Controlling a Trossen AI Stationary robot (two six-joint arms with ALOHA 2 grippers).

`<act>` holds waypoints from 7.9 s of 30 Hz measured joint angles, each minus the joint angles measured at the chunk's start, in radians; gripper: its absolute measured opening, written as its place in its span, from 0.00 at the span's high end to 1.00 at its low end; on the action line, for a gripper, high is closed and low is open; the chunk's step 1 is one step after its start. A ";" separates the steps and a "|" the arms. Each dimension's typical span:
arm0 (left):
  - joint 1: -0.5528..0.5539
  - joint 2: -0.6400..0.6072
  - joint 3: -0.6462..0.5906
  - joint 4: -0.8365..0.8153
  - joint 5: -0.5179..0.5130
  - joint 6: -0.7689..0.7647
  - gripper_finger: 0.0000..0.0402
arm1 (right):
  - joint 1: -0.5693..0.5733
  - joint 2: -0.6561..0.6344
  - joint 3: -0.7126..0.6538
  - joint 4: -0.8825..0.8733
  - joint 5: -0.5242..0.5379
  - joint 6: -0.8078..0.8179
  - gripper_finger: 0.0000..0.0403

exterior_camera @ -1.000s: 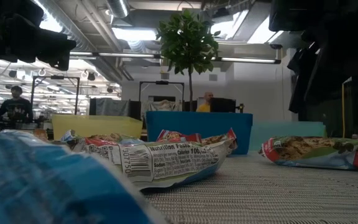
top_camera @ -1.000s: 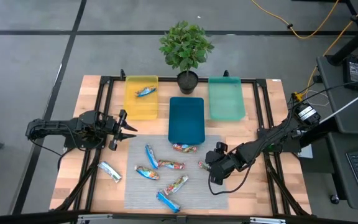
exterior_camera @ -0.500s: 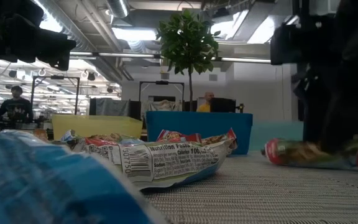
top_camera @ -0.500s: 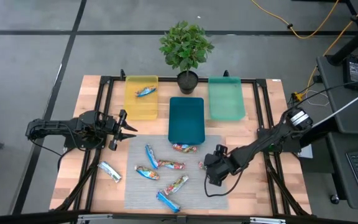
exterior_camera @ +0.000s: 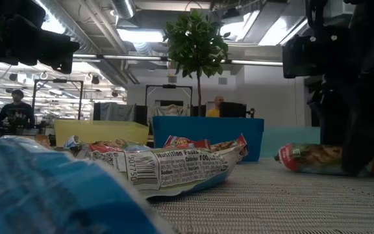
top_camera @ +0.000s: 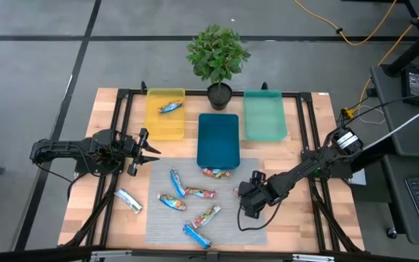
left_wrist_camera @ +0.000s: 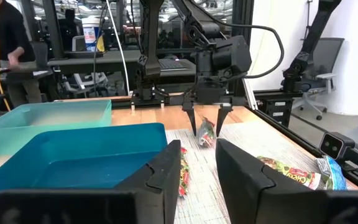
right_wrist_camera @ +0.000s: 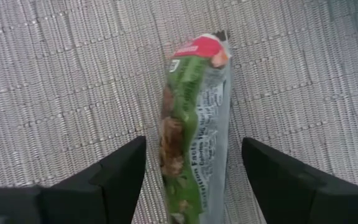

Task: Pick and place Granola Bars by type
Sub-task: Put the red granola bar into the green bin

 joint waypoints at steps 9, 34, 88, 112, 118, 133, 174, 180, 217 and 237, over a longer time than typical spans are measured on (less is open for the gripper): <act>0.000 0.000 0.000 0.000 0.000 0.000 0.76 | 0.000 0.000 0.000 0.002 0.000 0.018 0.34; 0.000 0.000 0.000 0.000 0.000 0.000 0.76 | 0.000 0.000 0.000 0.002 0.005 0.011 0.85; 0.000 0.000 0.000 0.000 0.000 0.000 0.75 | -0.303 -0.636 0.409 -0.731 0.547 -0.248 0.93; 0.000 0.000 0.000 0.000 0.000 0.000 0.77 | -0.906 -0.587 0.410 -0.535 0.155 -0.582 0.93; 0.000 0.000 0.000 0.000 0.000 0.000 0.76 | -1.003 -0.540 0.387 -0.562 0.142 -0.583 0.95; 0.000 0.000 0.000 0.000 0.000 0.000 0.76 | -1.171 -0.298 0.123 -0.316 0.014 -0.680 0.95; 0.000 0.000 0.000 0.000 0.000 0.000 0.77 | -1.211 -0.055 0.084 -0.136 -0.052 -0.737 0.81; 0.000 0.000 0.000 0.000 0.000 0.000 0.76 | -1.211 -0.107 0.096 -0.155 -0.051 -0.714 0.62; 0.000 0.000 0.000 0.000 0.000 0.000 0.77 | -0.180 -0.295 0.096 0.015 0.105 -0.755 0.41; 0.000 0.000 0.000 0.000 0.000 0.000 0.76 | -0.168 -0.015 0.096 0.098 0.071 -0.742 0.41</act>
